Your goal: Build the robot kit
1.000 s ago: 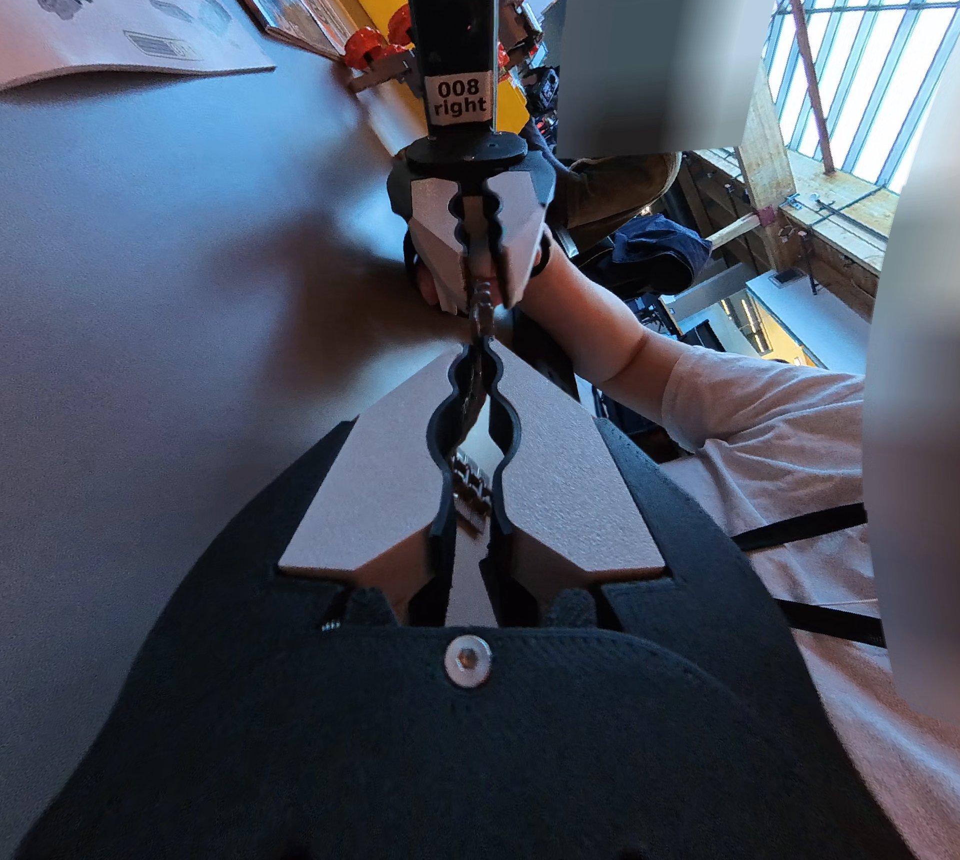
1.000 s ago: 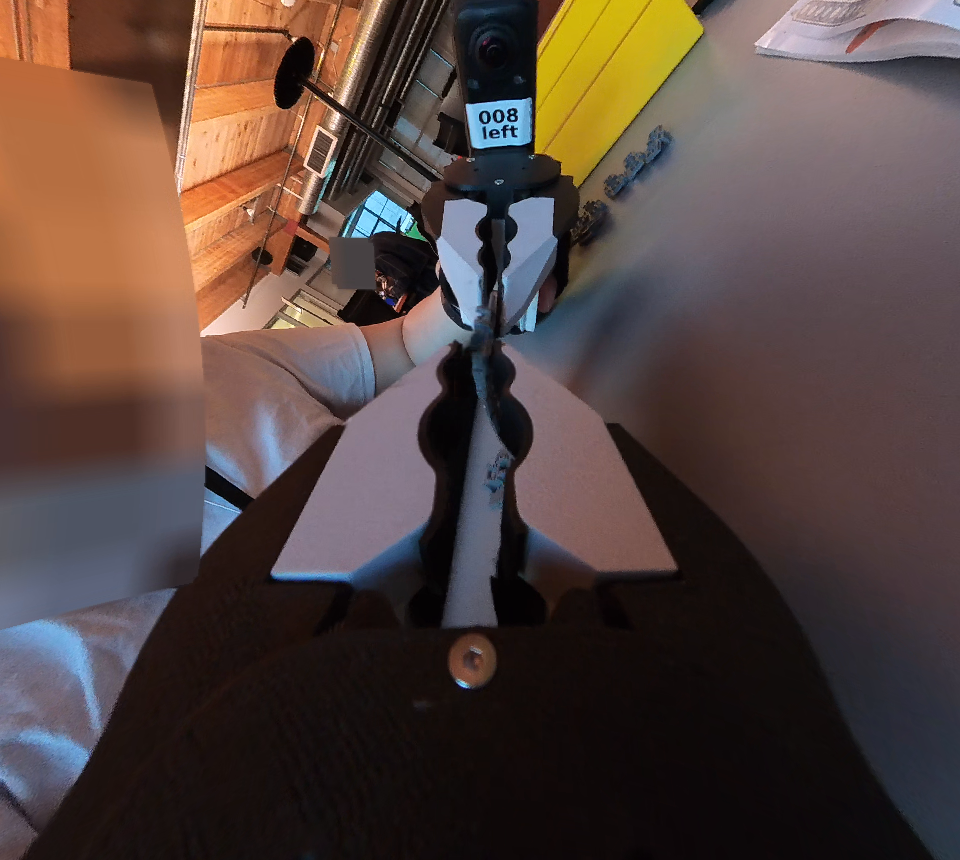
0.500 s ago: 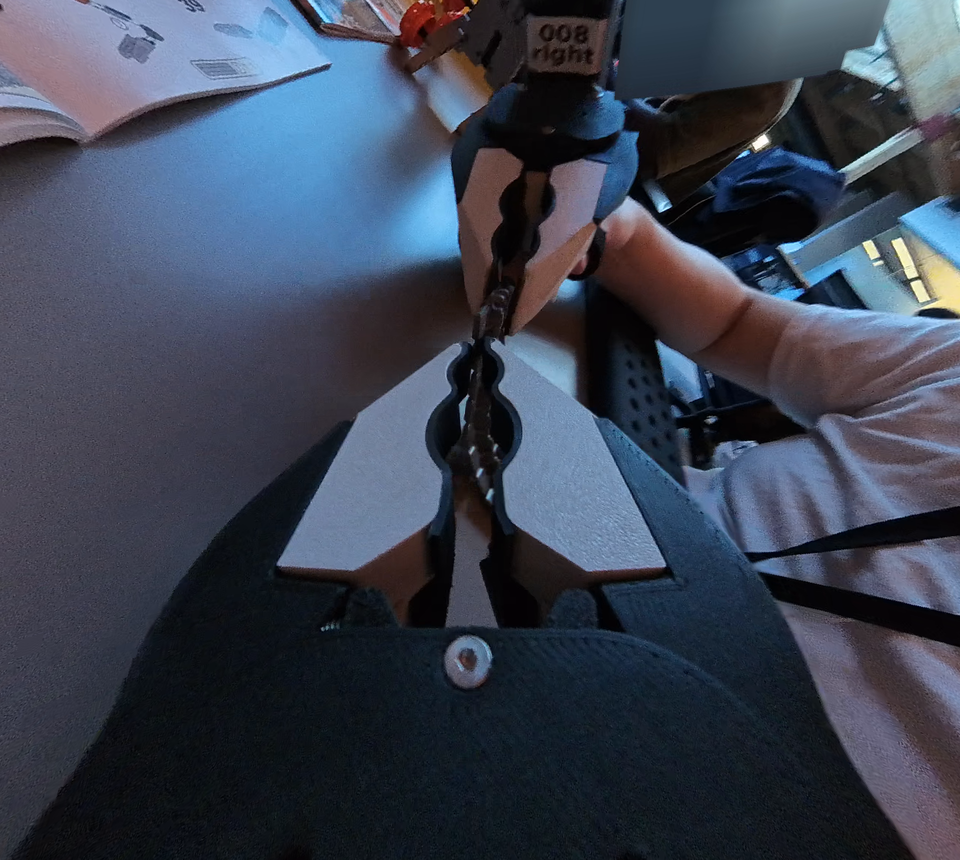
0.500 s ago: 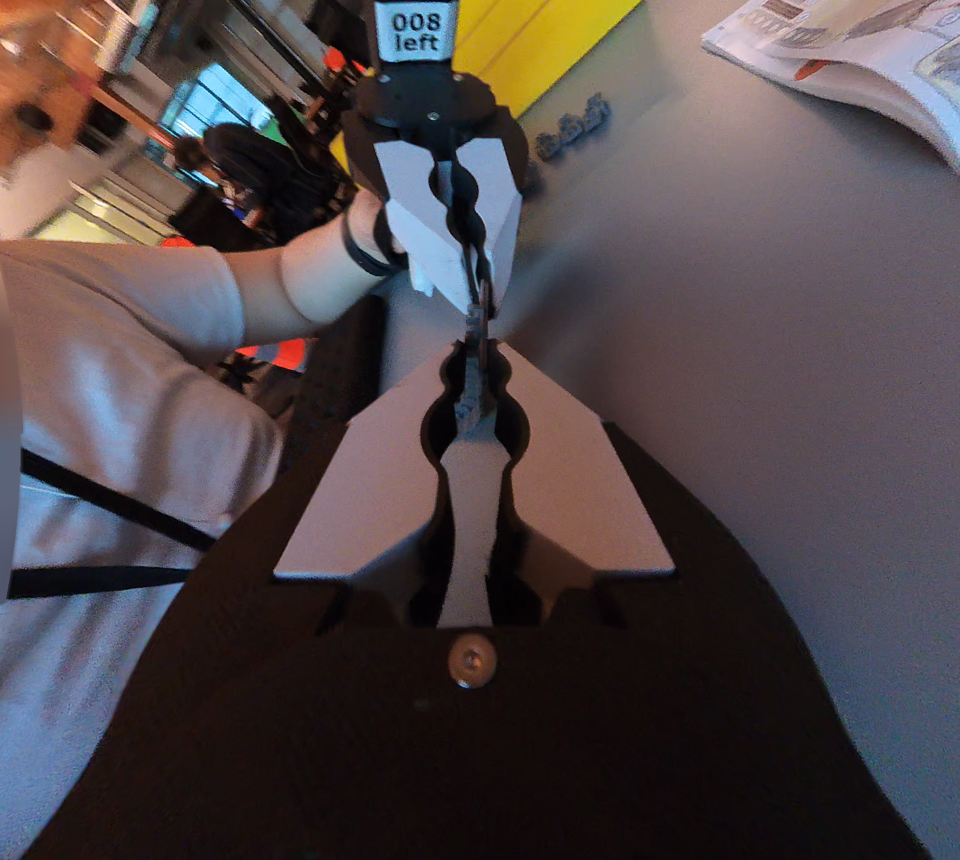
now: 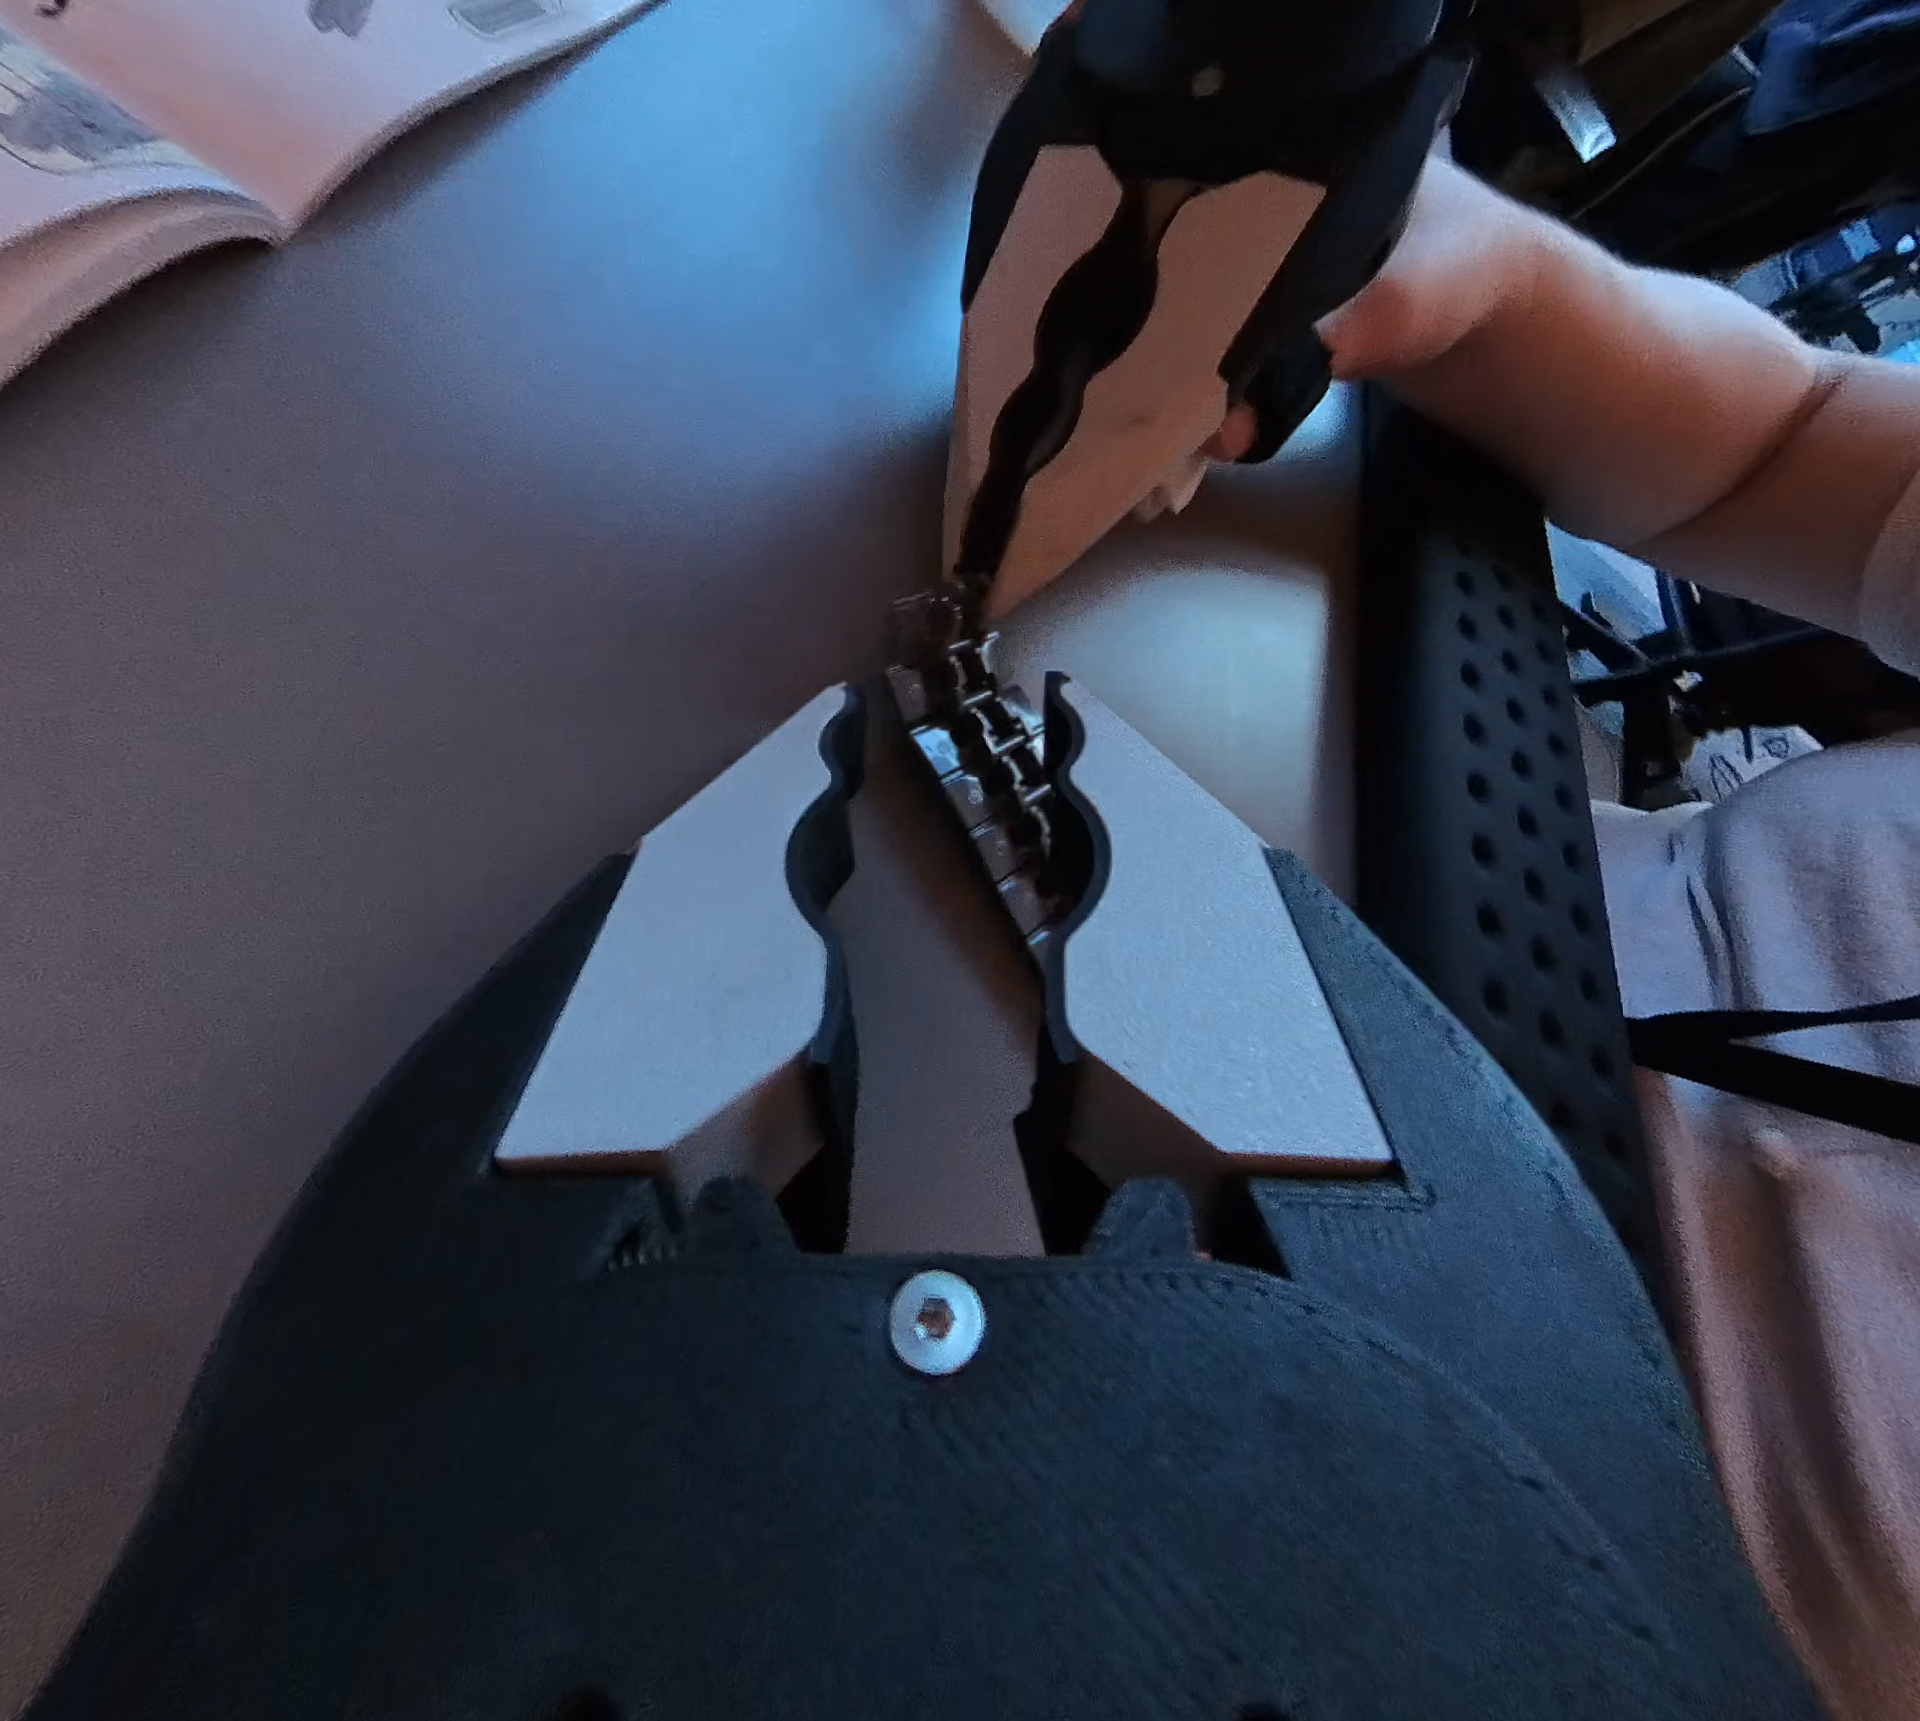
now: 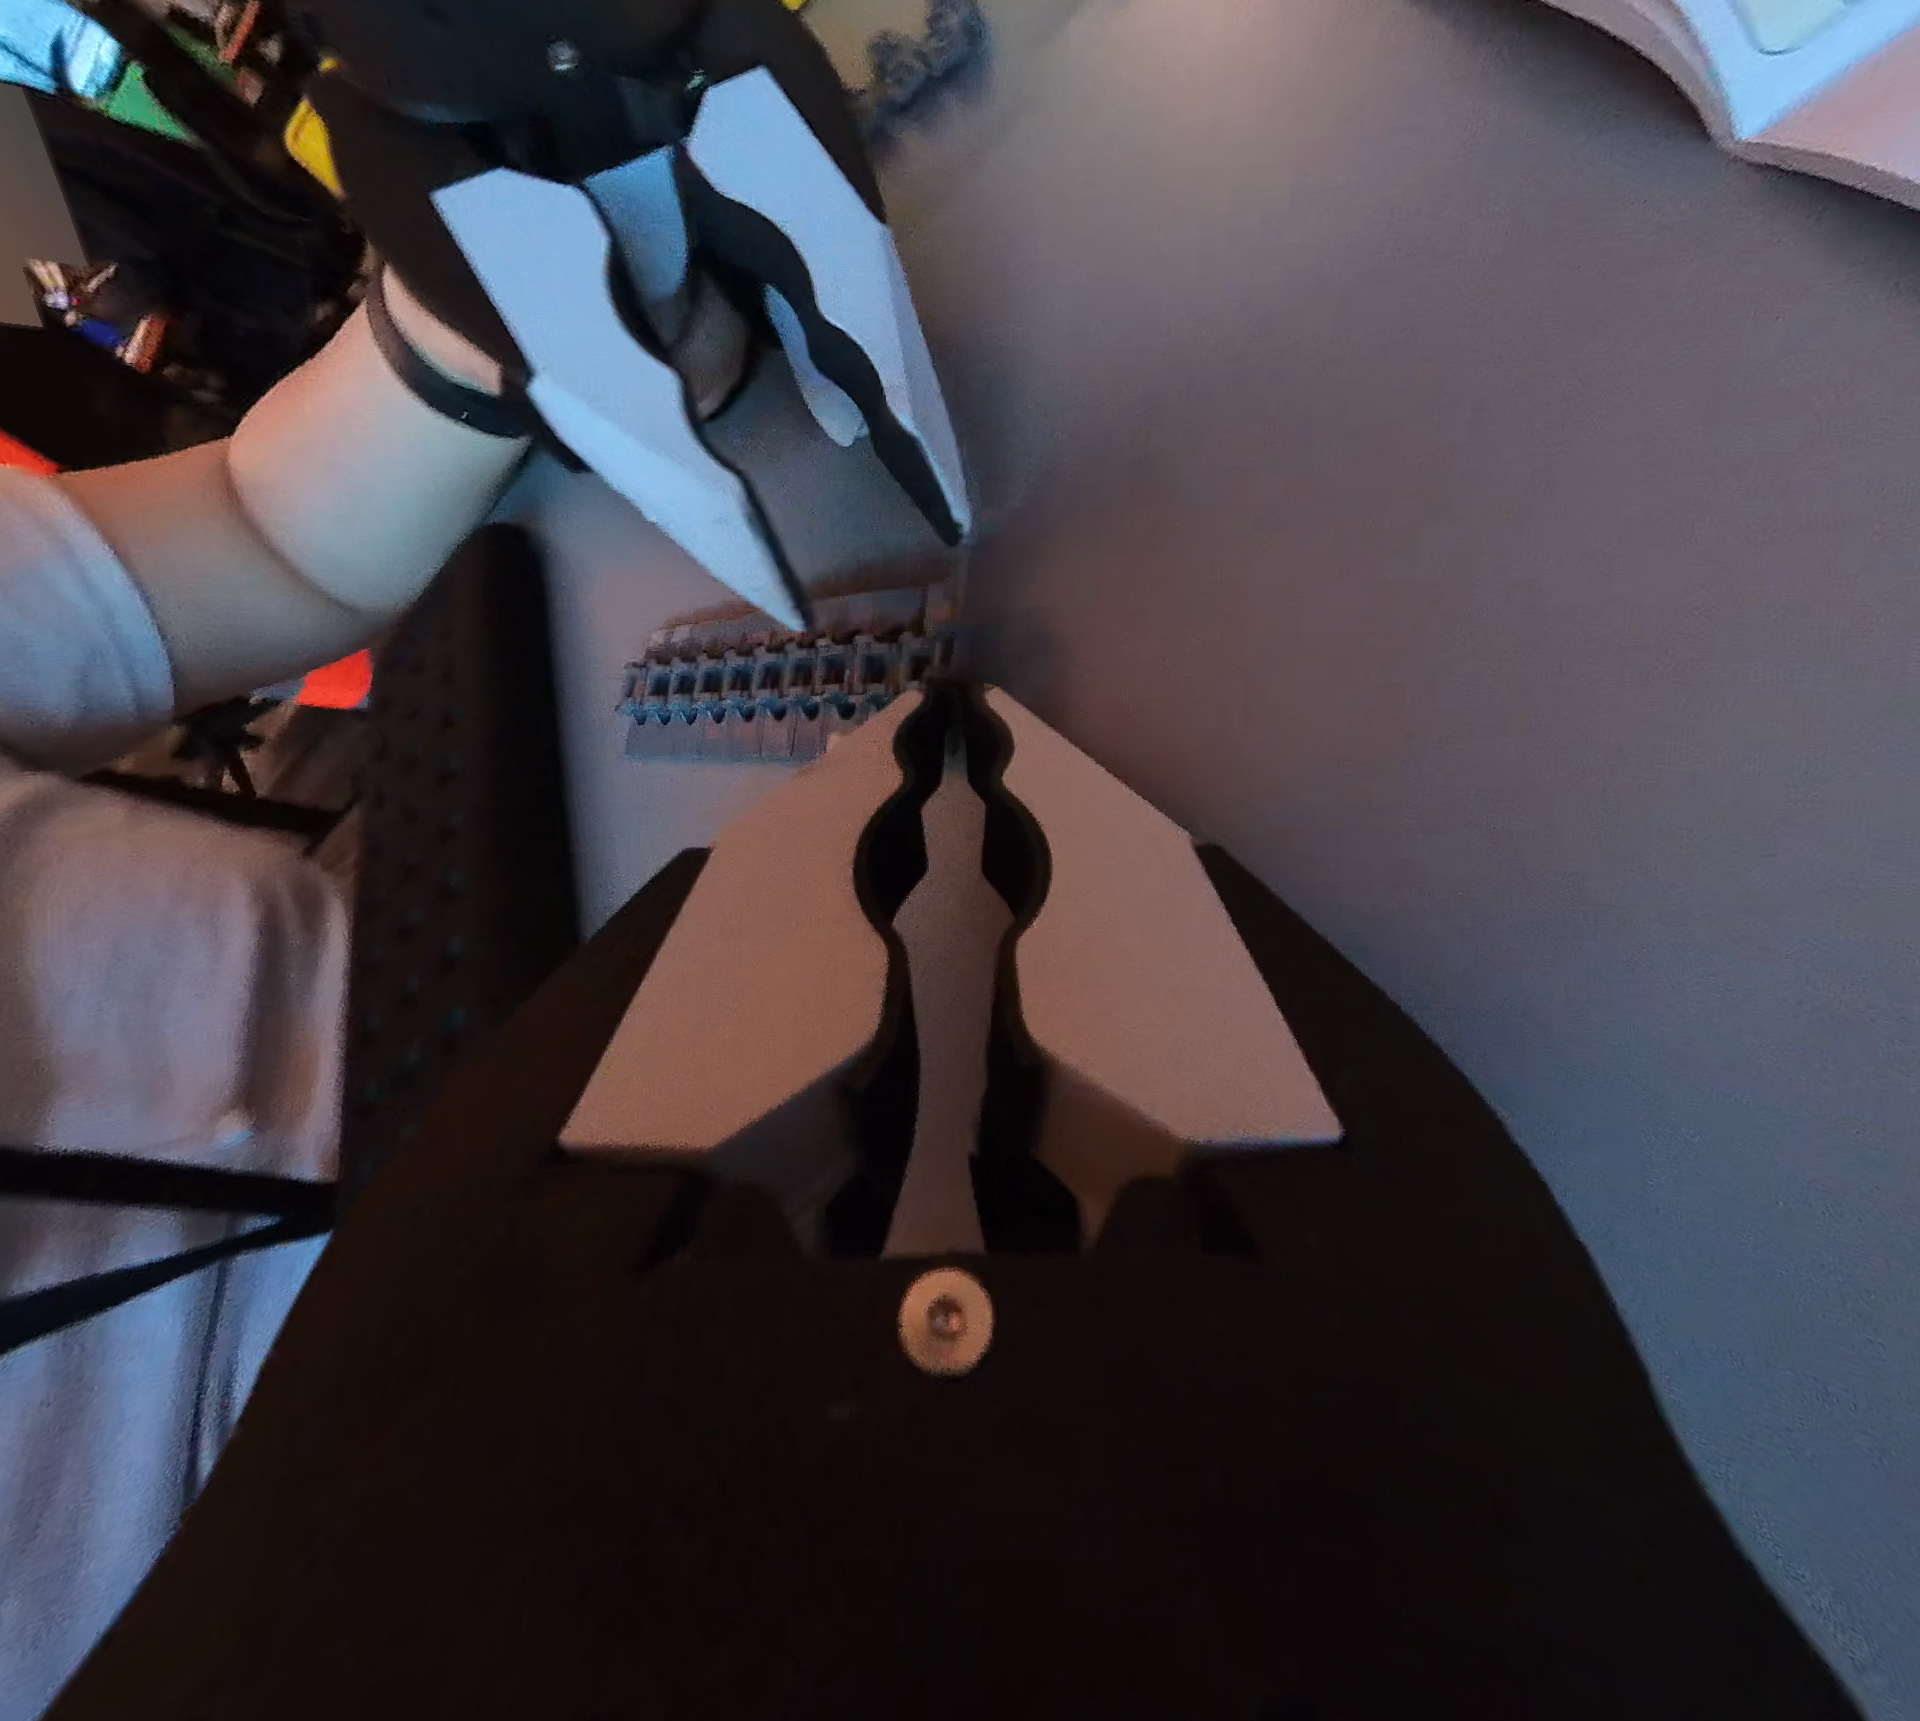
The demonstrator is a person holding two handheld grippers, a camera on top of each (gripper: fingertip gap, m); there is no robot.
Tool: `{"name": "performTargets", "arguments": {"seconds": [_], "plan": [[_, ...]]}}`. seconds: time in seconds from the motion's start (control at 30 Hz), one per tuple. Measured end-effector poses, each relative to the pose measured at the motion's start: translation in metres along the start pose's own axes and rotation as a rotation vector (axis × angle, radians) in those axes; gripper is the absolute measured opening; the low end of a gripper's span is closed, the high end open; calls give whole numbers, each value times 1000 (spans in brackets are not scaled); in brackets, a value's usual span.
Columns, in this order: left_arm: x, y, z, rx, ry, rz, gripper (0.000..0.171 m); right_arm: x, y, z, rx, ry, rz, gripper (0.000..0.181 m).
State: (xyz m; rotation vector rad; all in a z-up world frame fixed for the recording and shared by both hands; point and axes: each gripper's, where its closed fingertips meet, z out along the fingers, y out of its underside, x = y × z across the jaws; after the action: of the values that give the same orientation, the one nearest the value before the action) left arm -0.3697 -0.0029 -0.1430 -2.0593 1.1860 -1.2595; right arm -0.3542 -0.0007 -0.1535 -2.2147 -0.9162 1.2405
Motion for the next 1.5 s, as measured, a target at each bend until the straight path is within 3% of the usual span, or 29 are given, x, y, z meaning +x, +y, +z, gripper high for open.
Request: {"name": "performTargets", "arguments": {"seconds": [0.17,0.27,0.33,0.43,0.53,0.67,0.77,0.9,1.0,1.17,1.33,1.5], "plan": [[-8,0,-2,-18,-141,118,31,6,-6,2,57,33,114,1],[-26,5,-5,-62,-273,180,30,4,-8,0,62,49,58,5],[-29,-3,-12,-17,-297,184,29,13,-10,-8,56,130,-32,20],[-22,-34,-37,148,-298,188,28,14,-31,-26,151,223,-197,25],[-10,-74,-89,377,-359,252,29,-15,-53,-18,243,213,-399,25],[17,-110,-172,683,-514,364,32,-49,-54,34,134,229,-673,20],[25,-116,-200,827,-560,392,26,-38,-56,38,7,346,-745,0],[15,-109,-173,736,-474,300,26,4,-29,5,-133,386,-553,0],[11,-101,-149,658,-413,257,25,6,-11,1,-98,288,-437,0],[11,-79,-101,463,-301,209,24,12,-6,5,-114,294,-404,0],[6,-39,-45,191,-243,177,30,11,-5,2,-113,290,-442,0],[3,3,-6,-70,-264,243,38,4,-17,5,-61,218,-622,0]]}}
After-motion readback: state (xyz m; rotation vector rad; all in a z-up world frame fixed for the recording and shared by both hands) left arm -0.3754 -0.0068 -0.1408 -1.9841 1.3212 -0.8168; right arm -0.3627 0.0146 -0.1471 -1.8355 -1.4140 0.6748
